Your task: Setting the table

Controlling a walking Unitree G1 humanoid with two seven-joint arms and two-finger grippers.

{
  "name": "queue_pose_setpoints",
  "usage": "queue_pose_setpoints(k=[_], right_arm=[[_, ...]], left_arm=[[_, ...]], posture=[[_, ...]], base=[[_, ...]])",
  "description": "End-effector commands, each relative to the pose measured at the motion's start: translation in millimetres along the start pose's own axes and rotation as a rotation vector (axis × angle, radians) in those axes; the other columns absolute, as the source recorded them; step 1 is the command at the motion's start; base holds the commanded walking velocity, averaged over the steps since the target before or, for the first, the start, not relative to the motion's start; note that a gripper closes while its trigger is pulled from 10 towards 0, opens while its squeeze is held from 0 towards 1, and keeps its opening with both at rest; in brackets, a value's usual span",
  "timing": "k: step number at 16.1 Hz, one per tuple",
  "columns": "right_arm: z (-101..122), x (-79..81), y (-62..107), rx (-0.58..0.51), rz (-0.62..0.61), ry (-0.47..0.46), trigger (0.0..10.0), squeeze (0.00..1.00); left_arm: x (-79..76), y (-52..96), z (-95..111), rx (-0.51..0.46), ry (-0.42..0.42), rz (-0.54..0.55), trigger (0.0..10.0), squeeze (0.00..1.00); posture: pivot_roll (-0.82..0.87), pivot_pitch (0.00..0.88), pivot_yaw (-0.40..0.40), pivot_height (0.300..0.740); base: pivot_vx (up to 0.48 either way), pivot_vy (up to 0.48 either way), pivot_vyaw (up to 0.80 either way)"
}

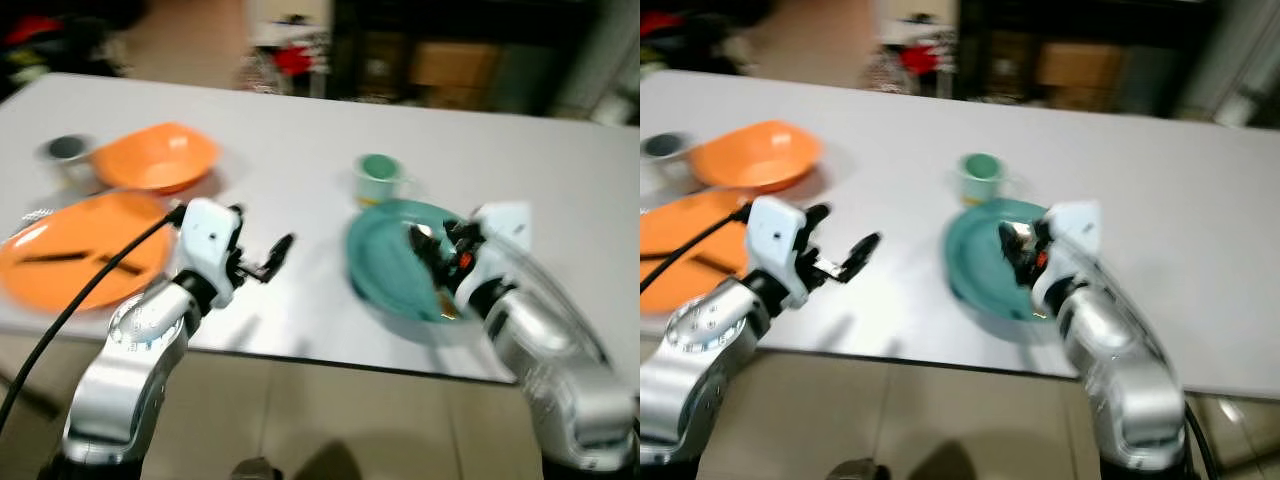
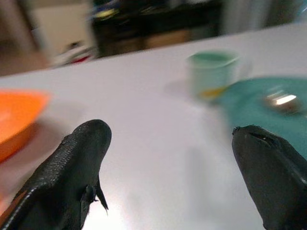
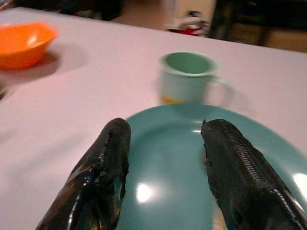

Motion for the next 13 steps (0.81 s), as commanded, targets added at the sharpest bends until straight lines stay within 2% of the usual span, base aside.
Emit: queue_pose_setpoints(k=[1,2,4,6,10,13], right_arm=[[5,2.9,1.8,-0.041,-0.009,0.046,10.0,1.00],[9,3.2,2.6,-0.064,-0.012,0.022,10.0,1.00],[14,4.7,3.8,-0.089,-0.009,0.008,10.0,1.00],[9,10.9,2.0,-0.086,0.018,0.002,10.0,1.00],[4,18.1,-8.2,-0.089,0.057,0.009,10.0,1.00],[5,16.3,-7.7,-0.093,0.053,0.017,10.0,1.00]], left_arm=[[0.2,1.7,2,-0.006,-0.041,0.030,10.0,0.00],[0.1,1.7,2,-0.010,-0.021,0.046,10.0,0.00],[2.1,1.1,0,-0.003,-0.056,0.072,10.0,0.00],[5.5,2.9,-2,0.006,-0.091,0.102,10.0,0.00],[21.1,11.3,1,-0.005,-0.062,0.185,10.0,0.00],[22.6,3.6,5,-0.015,-0.065,0.170,10.0,0.00]], posture=[[0.08,0.000,0.003,0.740],[0.08,0.000,0.001,0.740],[0.09,0.000,-0.002,0.740],[0.11,0.000,-0.004,0.740],[0.16,0.000,-0.013,0.740],[0.13,0.000,0.010,0.740]], base=[[0.000,0.000,0.80],[0.000,0.000,0.80],[0.000,0.000,0.80],[0.000,0.000,0.80],[0.000,0.000,0.80],[0.000,0.000,0.80]])
Point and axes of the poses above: a point about 5 cm out from each wrist's last joint towards the gripper, its own y axis pointing back from the gripper into the wrist, its own z axis along the axis of the wrist's last joint, x = y × z, the point moved 6 cm from there along -y, pointing out of the wrist towards the gripper, and after that the axes turned 1 degree about y, right-handed, at the moved point
